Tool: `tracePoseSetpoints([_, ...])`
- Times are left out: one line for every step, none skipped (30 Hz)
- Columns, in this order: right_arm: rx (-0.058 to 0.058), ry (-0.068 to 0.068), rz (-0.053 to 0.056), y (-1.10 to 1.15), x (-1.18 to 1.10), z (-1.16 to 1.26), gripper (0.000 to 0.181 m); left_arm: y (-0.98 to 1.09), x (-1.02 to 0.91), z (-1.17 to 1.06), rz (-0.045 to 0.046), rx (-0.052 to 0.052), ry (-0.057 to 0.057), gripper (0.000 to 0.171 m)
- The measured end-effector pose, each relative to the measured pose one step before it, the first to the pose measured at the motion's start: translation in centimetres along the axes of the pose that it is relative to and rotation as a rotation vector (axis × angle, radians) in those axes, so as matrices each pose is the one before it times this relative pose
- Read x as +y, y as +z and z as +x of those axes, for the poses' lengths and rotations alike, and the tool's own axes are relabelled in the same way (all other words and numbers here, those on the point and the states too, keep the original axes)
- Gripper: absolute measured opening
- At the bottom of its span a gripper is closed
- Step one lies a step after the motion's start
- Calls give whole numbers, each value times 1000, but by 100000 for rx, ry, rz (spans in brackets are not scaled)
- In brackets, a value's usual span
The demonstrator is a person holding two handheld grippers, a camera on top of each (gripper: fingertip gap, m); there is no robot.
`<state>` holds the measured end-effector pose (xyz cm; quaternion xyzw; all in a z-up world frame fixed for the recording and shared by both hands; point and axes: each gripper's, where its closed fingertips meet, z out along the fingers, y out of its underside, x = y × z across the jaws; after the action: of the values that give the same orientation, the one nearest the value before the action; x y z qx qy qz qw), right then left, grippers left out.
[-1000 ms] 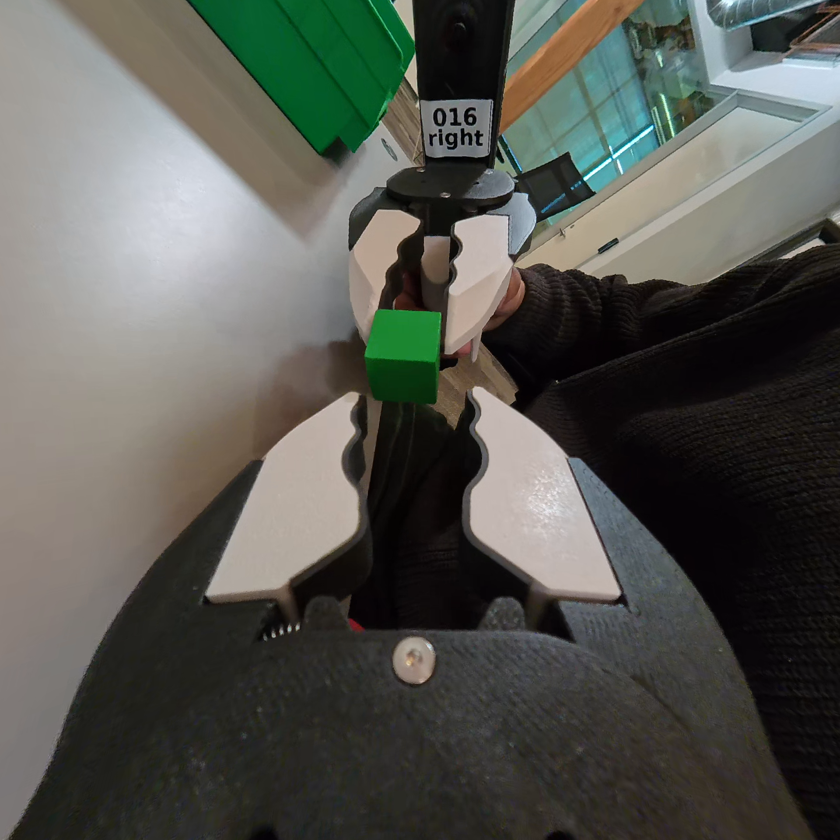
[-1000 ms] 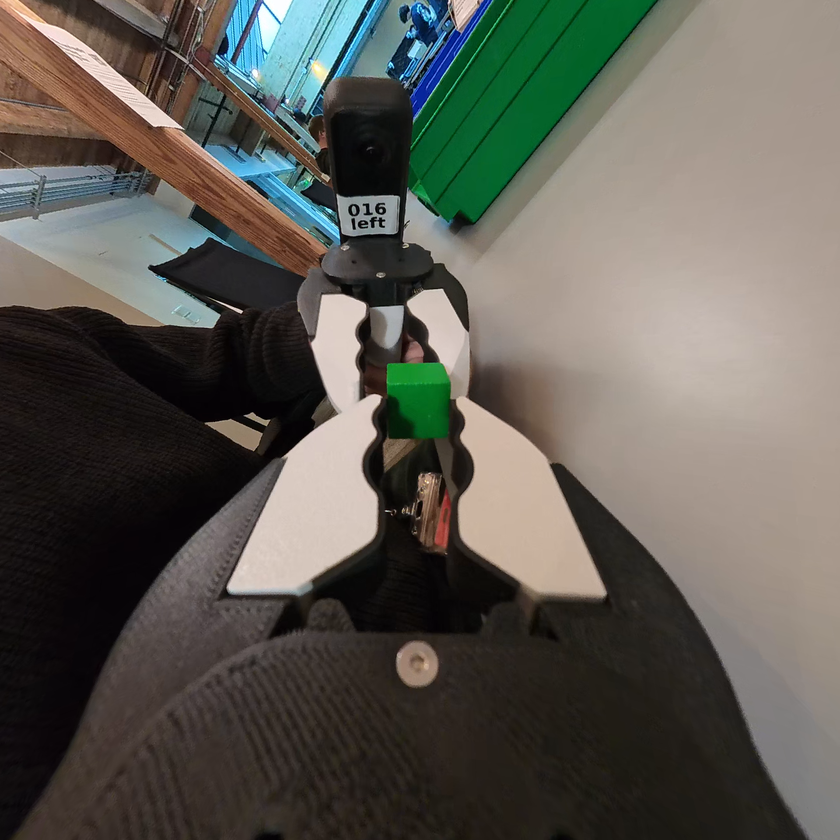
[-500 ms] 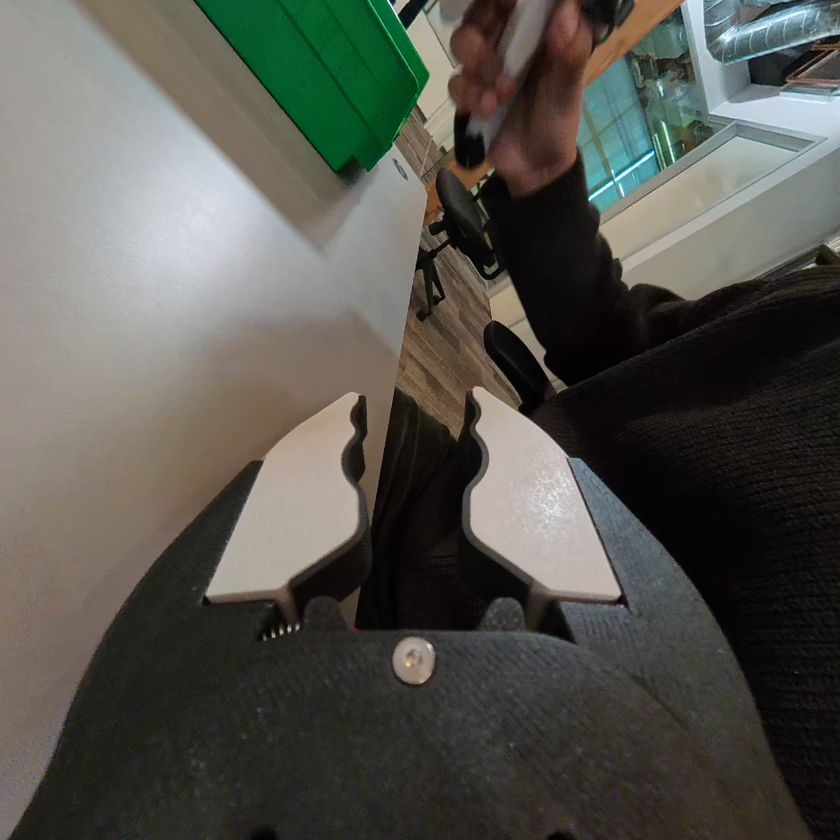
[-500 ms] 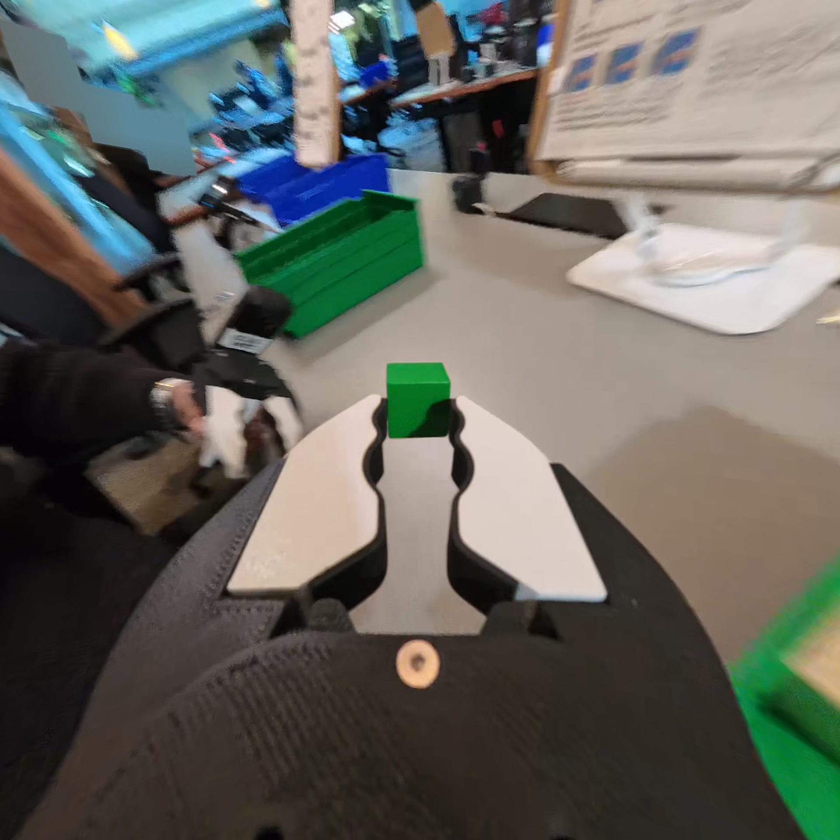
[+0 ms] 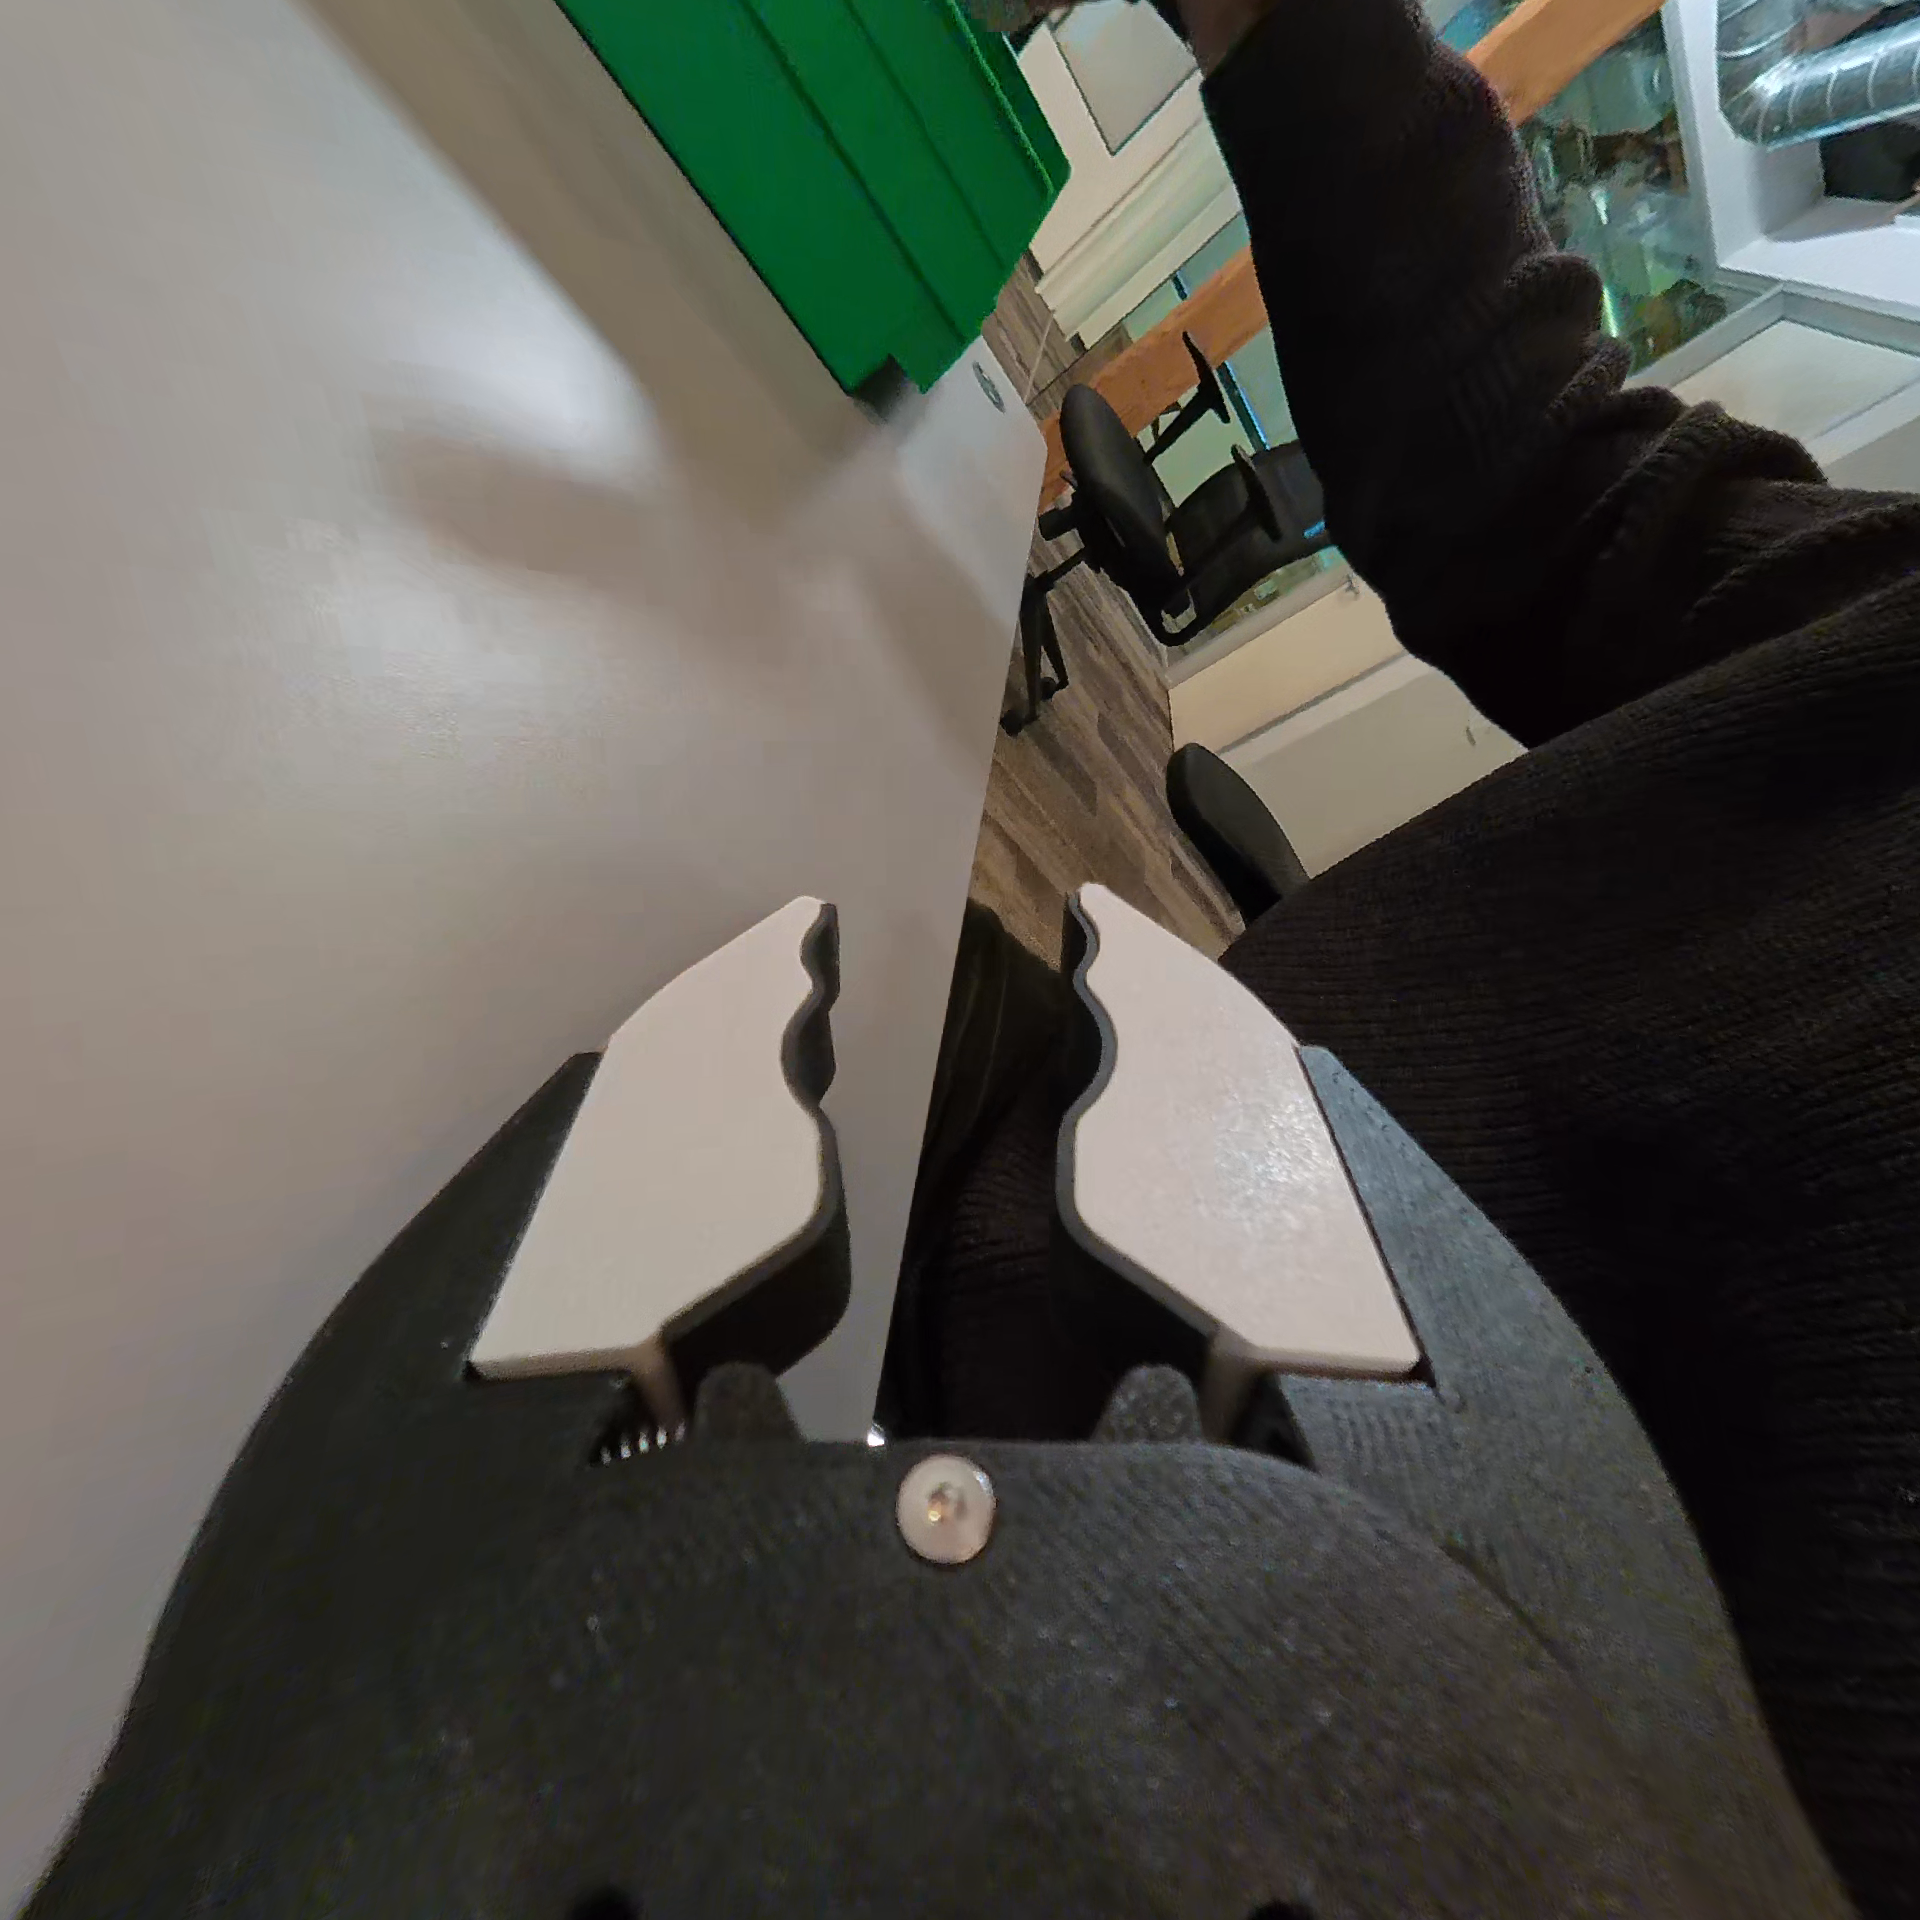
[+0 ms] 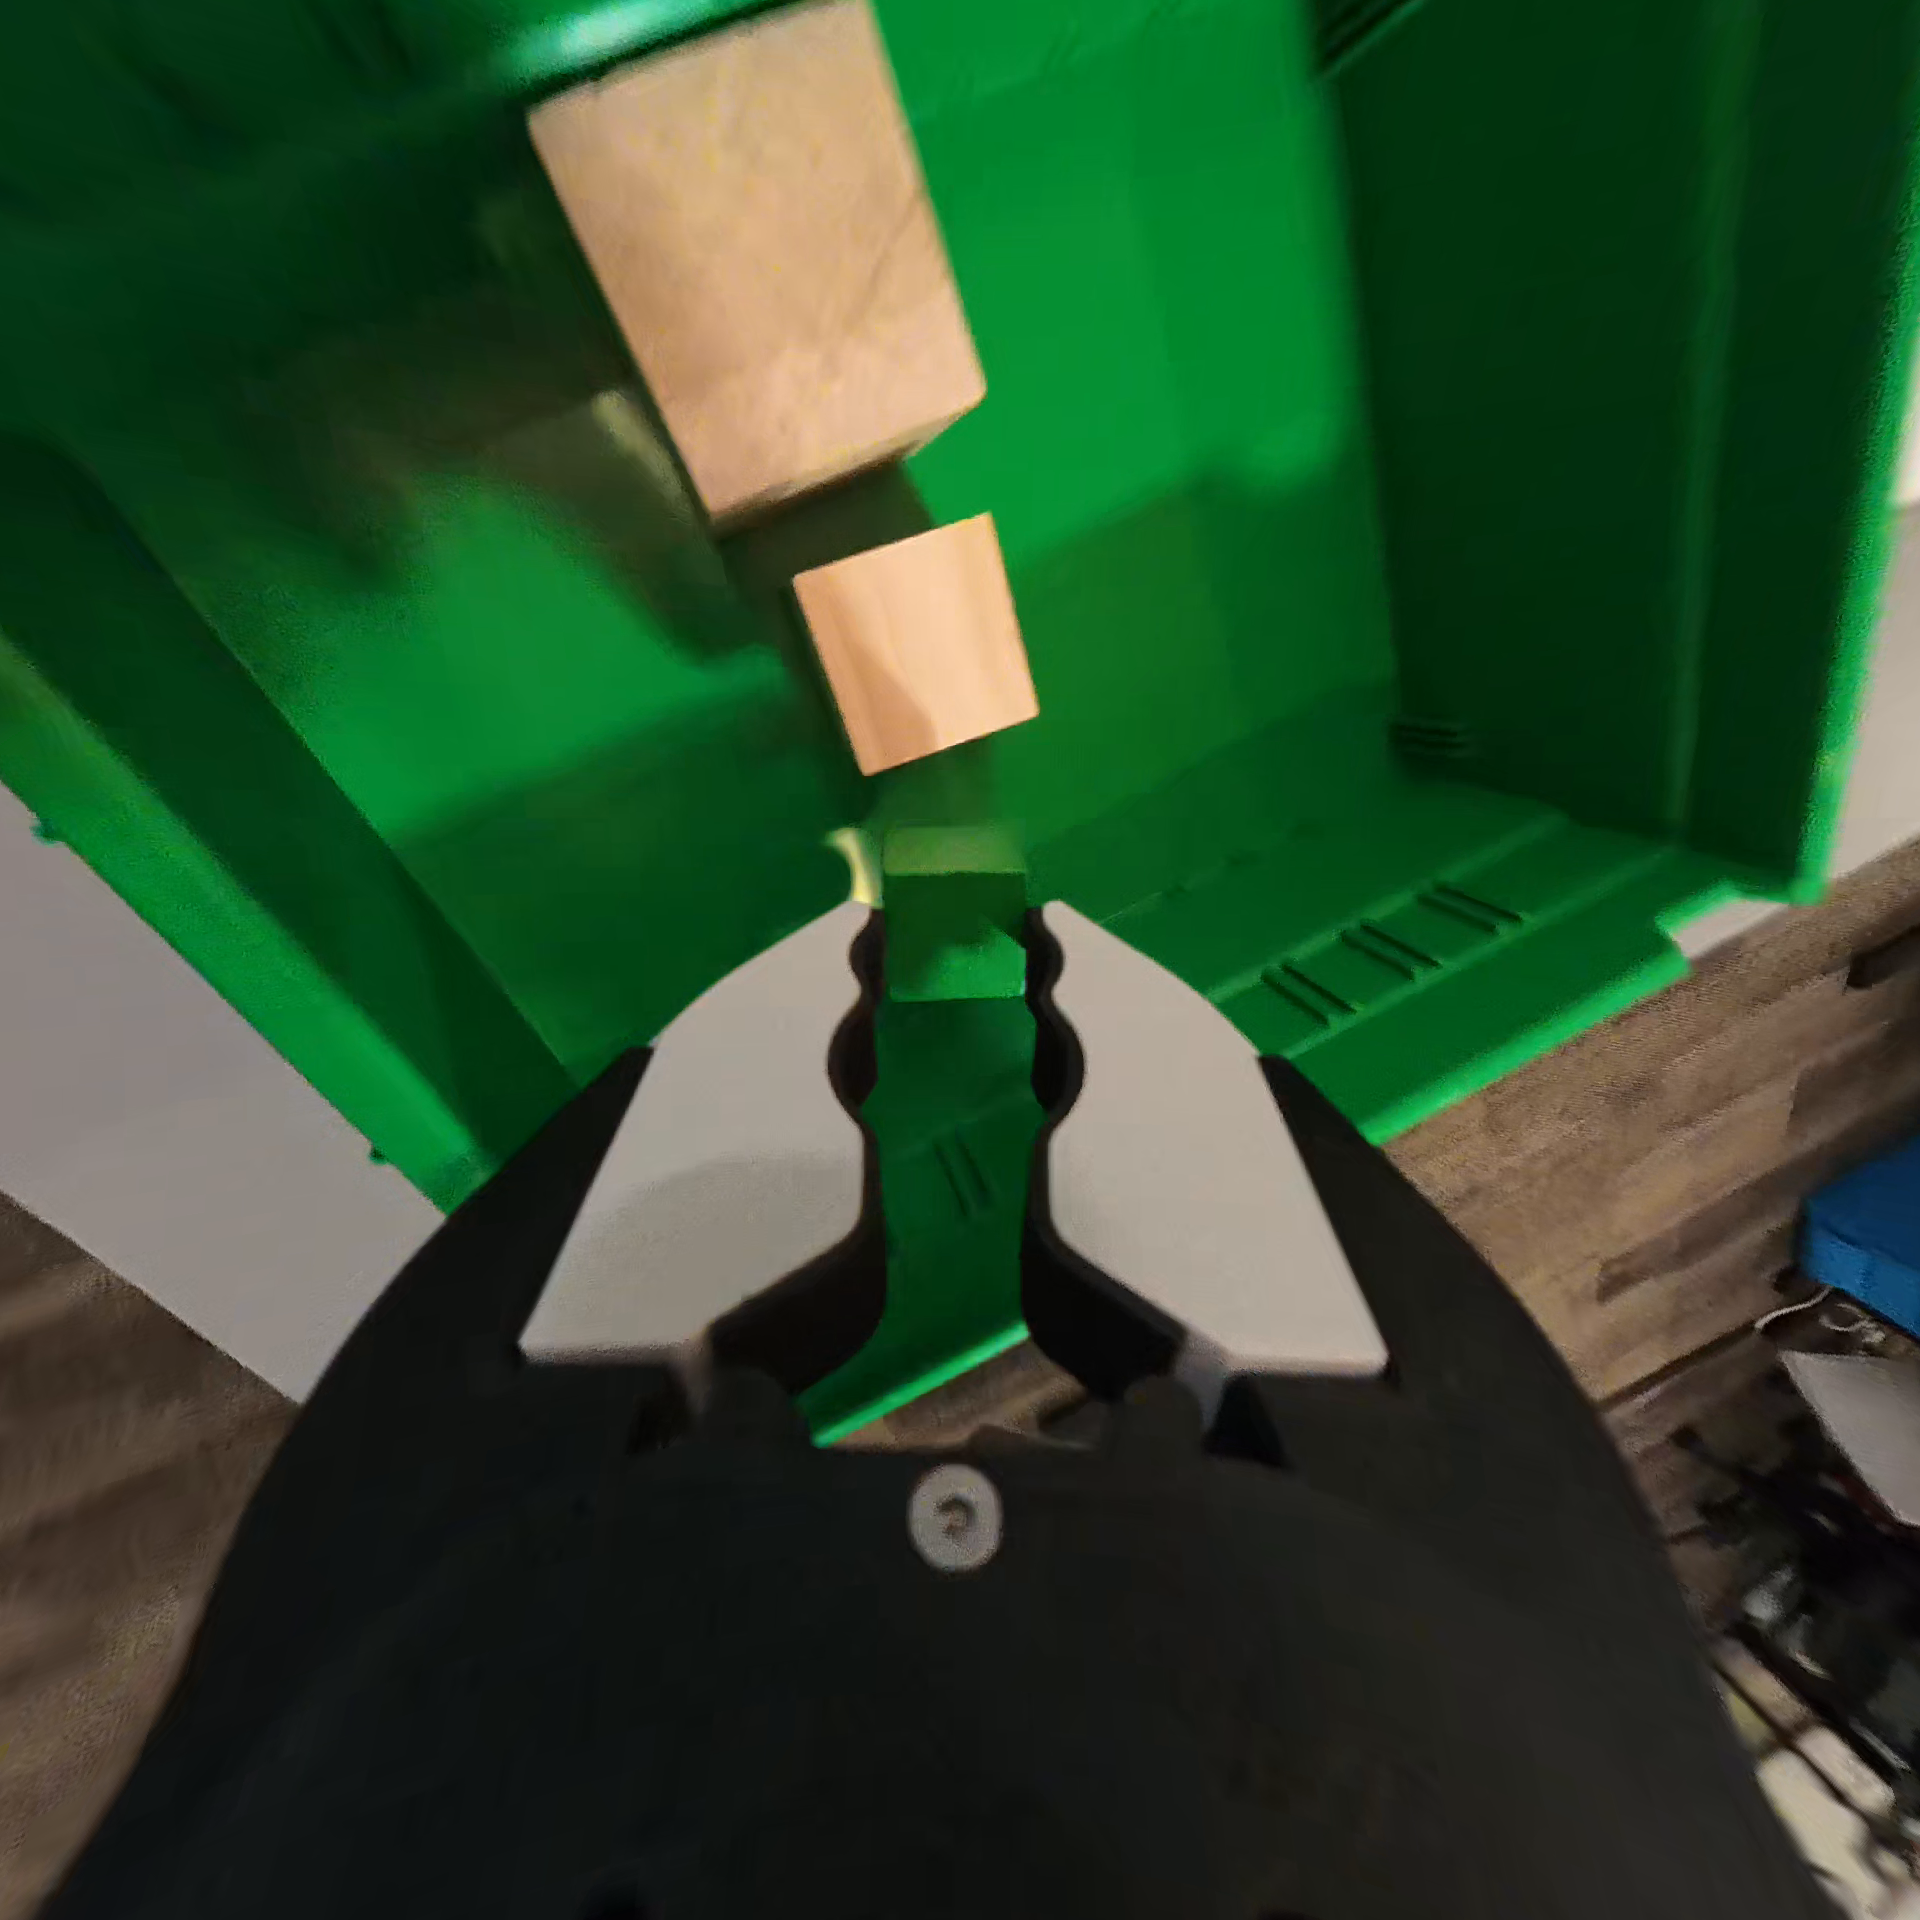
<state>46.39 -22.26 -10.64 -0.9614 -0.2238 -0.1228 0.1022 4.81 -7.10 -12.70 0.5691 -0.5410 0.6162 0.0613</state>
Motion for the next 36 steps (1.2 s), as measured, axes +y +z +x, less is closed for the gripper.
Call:
tracePoseSetpoints([-2600,-3591,-4519,745,351,-126,27,26,-90,-106,554,-243,-850,41])
tracePoseSetpoints([-1821,-3490,-4258,709,325,4,27,3,-108,-78,566,-238,-602,41])
tracePoseSetpoints([-1322,-3032,-3879,637,307,120,27,-25,-125,-62,416,-366,-59,41])
tracePoseSetpoints([-1141,-2339,-2903,554,194,178,27,-74,-152,-56,325,-644,574,41])
tracePoseSetpoints([-1782,-1796,-1152,451,-22,69,27,-115,-161,-92,320,-1081,1095,41])
tracePoseSetpoints([-1968,-1362,52,355,-168,10,27,-134,-179,-126,335,-1488,1497,41])
tracePoseSetpoints([-1578,-1150,467,266,-219,30,27,-128,-133,-172,197,-1783,1630,42])
tracePoseSetpoints([-1142,-1167,412,214,-191,54,27,-111,-95,-205,-11,-1911,1565,42])
tracePoseSetpoints([-547,-1223,350,174,-142,93,27,-55,-13,-235,-268,-1903,1434,42])
tracePoseSetpoints([14,-1228,-133,171,-44,162,27,-15,72,-219,-731,-1714,1303,41])
tracePoseSetpoints([476,-1493,-882,182,106,191,27,30,116,-157,-915,-1202,1218,41])
tracePoseSetpoints([749,-1778,-1097,191,187,185,27,59,124,-107,-880,-937,964,41])
tracePoseSetpoints([285,-1576,-627,191,152,65,27,83,88,-99,-538,-847,750,41])
tracePoseSetpoints([-675,-930,-133,180,89,-86,27,83,-1,-60,110,-517,437,41])
tracePoseSetpoints([-962,-593,343,133,28,-142,27,78,-70,-29,391,-220,-123,41])
tracePoseSetpoints([-572,-429,817,77,-33,-97,27,60,-96,-32,482,3,-473,41])
tracePoseSetpoints([-181,-235,1125,19,-75,-43,27,46,-149,-49,777,114,-708,41])
tracePoseSetpoints([312,135,1495,-28,-115,55,27,14,-159,-78,791,3,-833,41])
tracePoseSetpoints([43,431,1742,-50,-162,18,27,-14,-127,-123,537,-424,-407,41])
tracePoseSetpoints([-101,451,1618,-43,-163,-20,27,-60,-111,-168,338,-981,322,41])
tracePoseSetpoints([-126,204,1229,-25,-128,-41,27,-91,-89,-158,244,-1290,854,41])
tracePoseSetpoints([-122,-141,625,4,-54,-77,27,-123,-95,-162,297,-1335,1004,41])
tracePoseSetpoints([178,-413,222,23,0,-39,27,-115,-111,-121,411,-1091,835,41])
tracePoseSetpoints([250,-552,80,42,25,-31,27,-103,-124,-94,486,-685,528,41])
tracePoseSetpoints([384,-387,422,30,-22,8,27,-97,-130,-79,558,-462,87,41])
tracePoseSetpoints([116,-2,703,-2,-63,10,27,-64,-131,-104,656,-346,-307,41])
tracePoseSetpoints([139,253,917,-19,-102,50,27,-48,-107,-71,648,-112,-513,41])
tracePoseSetpoints([321,320,1094,-46,-140,74,27,-28,-56,-61,501,108,-634,41])
tracePoseSetpoints([258,268,1162,-41,-165,68,27,-7,-24,-45,295,134,-663,41])
tracePoseSetpoints([-98,108,914,-33,-166,-8,27,14,15,-45,112,37,-558,41])
tracePoseSetpoints([-167,-102,132,18,-64,-41,27,26,29,-48,17,12,-403,41])
tracePoseSetpoints([24,-374,-933,71,66,-17,27,31,36,-15,-54,57,-308,41])
tracePoseSetpoints([178,-711,-1530,99,162,-25,27,20,18,7,-74,135,-200,41])
tracePoseSetpoints([403,-893,-1350,67,150,-4,27,30,14,16,-37,123,-47,41])
tracePoseSetpoints([399,-386,-183,-3,-8,12,27,12,1,18,-49,41,73,41])
tracePoseSetpoints([129,153,80,-4,-39,6,27,22,19,3,-146,-30,133,41])
